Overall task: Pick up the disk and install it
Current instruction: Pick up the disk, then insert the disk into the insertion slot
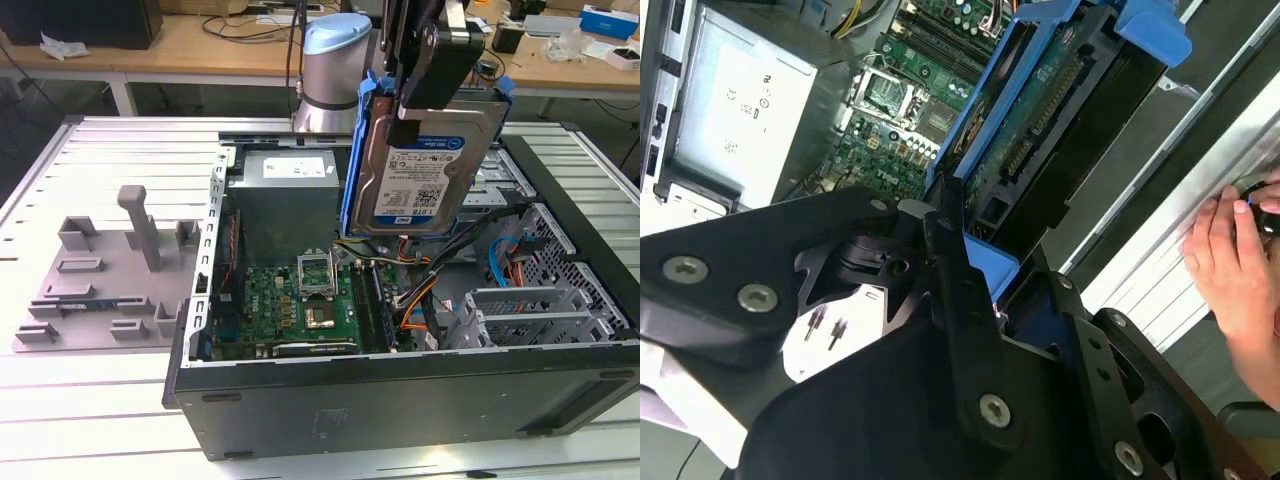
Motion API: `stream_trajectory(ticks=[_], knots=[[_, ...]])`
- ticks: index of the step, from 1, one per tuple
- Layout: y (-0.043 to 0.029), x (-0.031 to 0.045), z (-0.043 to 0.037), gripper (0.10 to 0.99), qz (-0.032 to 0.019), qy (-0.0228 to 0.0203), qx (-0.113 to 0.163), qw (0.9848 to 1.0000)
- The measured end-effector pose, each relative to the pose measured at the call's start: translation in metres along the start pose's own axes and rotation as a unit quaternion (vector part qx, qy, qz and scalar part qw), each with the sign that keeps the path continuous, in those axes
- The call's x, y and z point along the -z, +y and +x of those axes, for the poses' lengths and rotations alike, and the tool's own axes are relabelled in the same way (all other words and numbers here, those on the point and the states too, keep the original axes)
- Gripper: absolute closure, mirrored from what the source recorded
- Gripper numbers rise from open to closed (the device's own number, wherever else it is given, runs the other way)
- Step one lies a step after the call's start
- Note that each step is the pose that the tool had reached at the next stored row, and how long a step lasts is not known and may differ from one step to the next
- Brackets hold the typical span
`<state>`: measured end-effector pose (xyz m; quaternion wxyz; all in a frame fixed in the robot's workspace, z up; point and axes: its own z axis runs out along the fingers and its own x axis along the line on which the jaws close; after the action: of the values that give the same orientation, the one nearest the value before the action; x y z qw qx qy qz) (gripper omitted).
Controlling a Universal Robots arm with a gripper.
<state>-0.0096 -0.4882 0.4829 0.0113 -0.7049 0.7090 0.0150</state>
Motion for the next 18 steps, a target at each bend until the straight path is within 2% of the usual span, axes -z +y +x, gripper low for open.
stream_trajectory(ticks=[18], knots=[[-0.0004,0.0,0.0,0.722,0.0,0.0,0.0,1.0]])
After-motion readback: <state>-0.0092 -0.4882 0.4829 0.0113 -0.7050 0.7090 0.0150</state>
